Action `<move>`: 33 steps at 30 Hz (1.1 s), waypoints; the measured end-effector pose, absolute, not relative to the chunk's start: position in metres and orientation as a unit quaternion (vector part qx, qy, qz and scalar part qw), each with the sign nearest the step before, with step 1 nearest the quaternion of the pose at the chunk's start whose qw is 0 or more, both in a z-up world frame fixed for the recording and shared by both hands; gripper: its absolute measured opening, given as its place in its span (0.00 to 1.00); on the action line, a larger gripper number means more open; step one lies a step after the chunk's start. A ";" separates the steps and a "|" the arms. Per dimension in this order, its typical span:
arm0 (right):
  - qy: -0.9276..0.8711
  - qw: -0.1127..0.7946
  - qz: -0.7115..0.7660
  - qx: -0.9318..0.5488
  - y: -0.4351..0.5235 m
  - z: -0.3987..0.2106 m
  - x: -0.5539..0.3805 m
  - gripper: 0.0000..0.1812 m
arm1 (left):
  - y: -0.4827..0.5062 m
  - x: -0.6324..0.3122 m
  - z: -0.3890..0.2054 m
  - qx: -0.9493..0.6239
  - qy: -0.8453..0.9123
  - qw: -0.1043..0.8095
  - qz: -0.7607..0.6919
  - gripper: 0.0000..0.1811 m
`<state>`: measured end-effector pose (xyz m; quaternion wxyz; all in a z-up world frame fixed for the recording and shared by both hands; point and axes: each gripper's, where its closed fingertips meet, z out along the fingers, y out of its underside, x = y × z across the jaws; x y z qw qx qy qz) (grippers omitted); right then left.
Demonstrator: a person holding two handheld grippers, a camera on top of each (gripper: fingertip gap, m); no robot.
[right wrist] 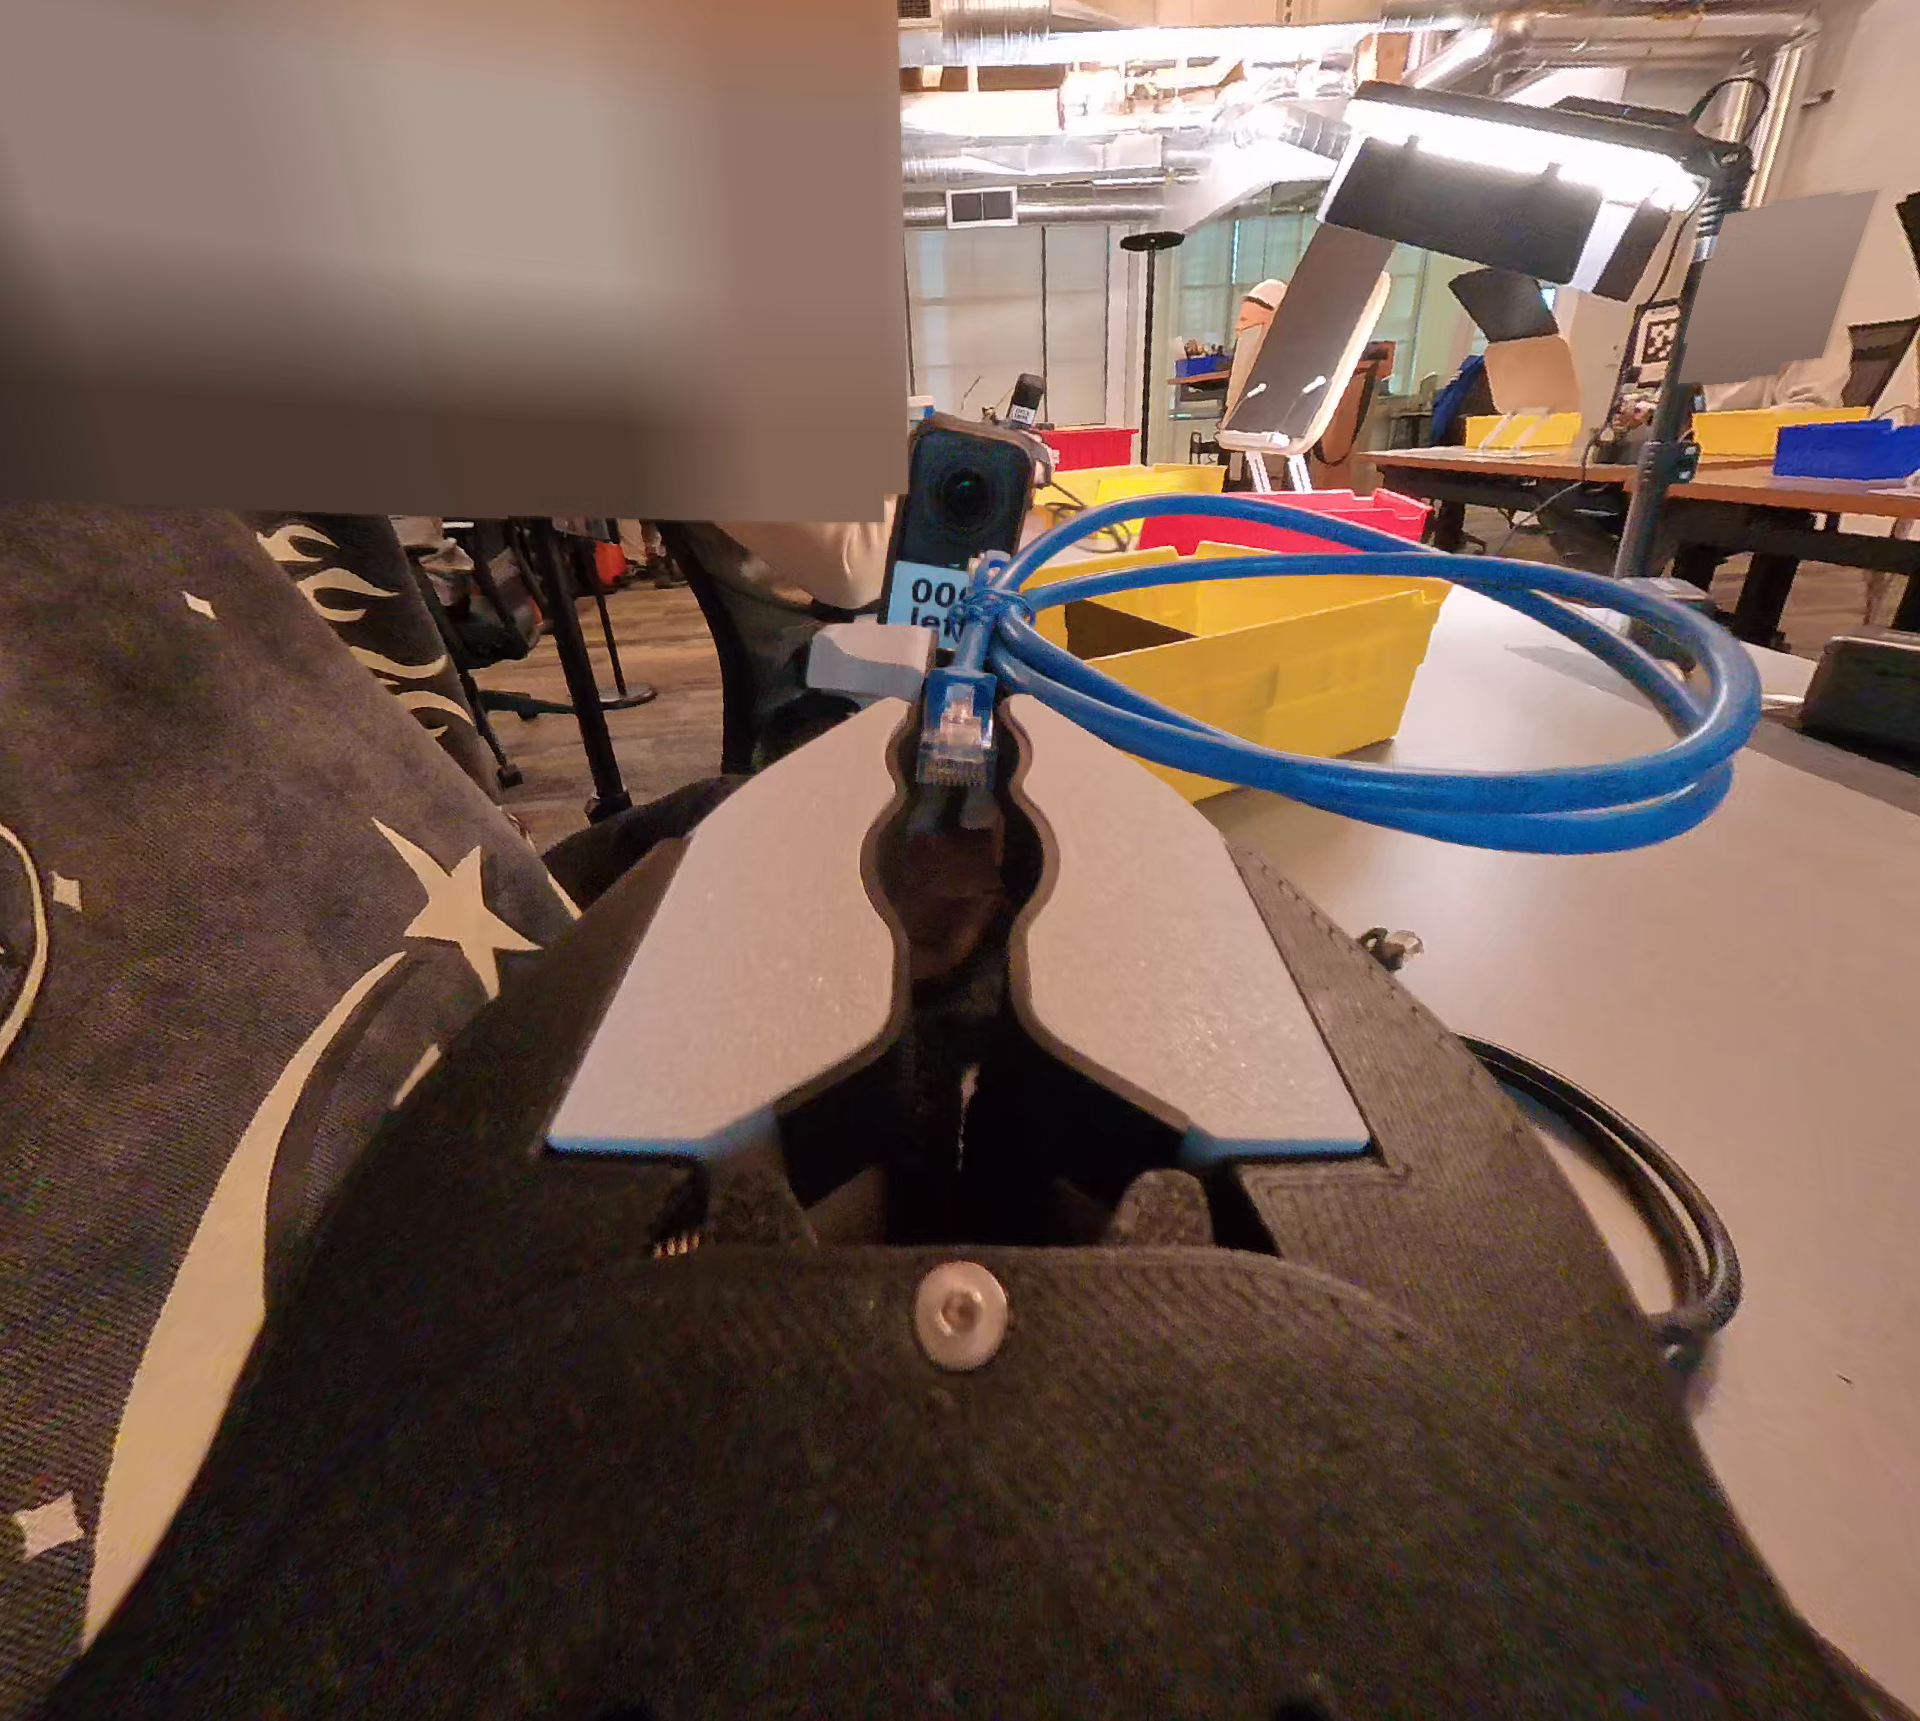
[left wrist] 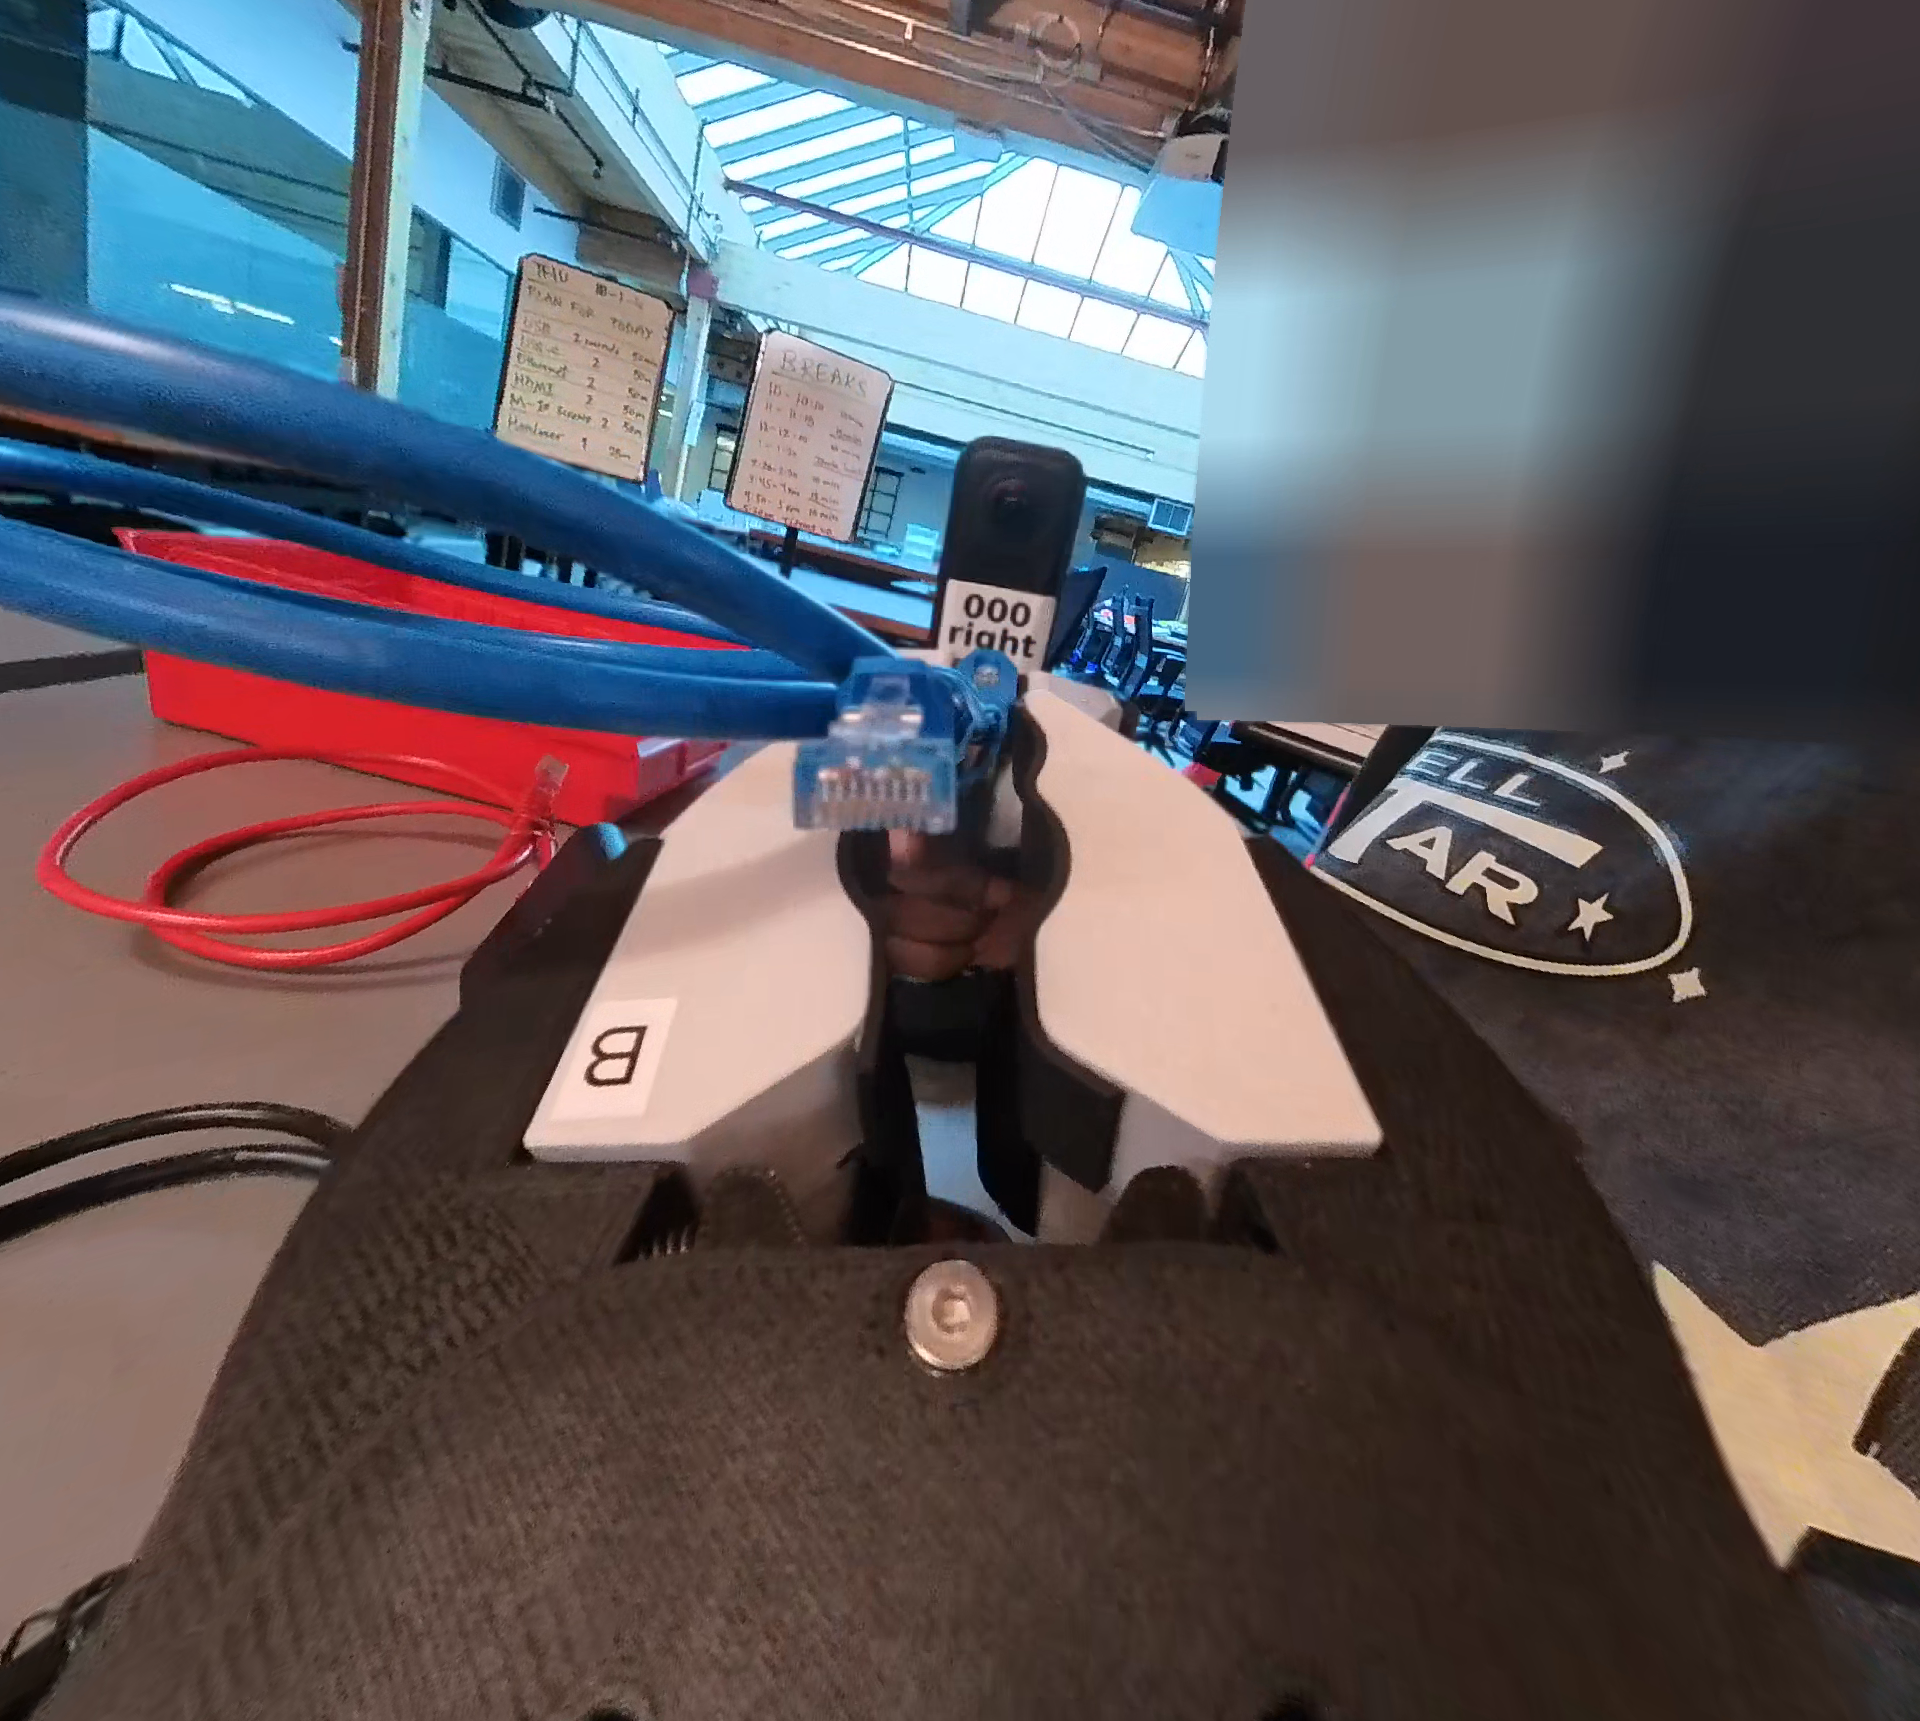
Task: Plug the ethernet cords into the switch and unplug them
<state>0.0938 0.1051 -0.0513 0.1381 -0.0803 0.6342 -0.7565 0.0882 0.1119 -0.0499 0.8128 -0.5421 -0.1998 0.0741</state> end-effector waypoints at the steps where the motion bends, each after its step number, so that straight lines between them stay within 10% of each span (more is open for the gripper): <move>1: 0.636 0.130 -0.757 -0.081 0.105 -0.051 0.093 0.07 | 0.112 0.088 -0.051 -0.546 -0.204 0.810 0.068 0.11; 18: 0.613 -0.003 -0.790 0.015 0.115 -0.025 0.028 0.07 | 0.119 0.095 -0.060 -0.556 -0.203 0.806 -0.025 0.17; 33: 0.638 0.189 -0.741 -0.090 0.100 -0.043 0.102 0.07 | 0.109 0.095 -0.043 -0.515 -0.165 0.838 0.071 0.13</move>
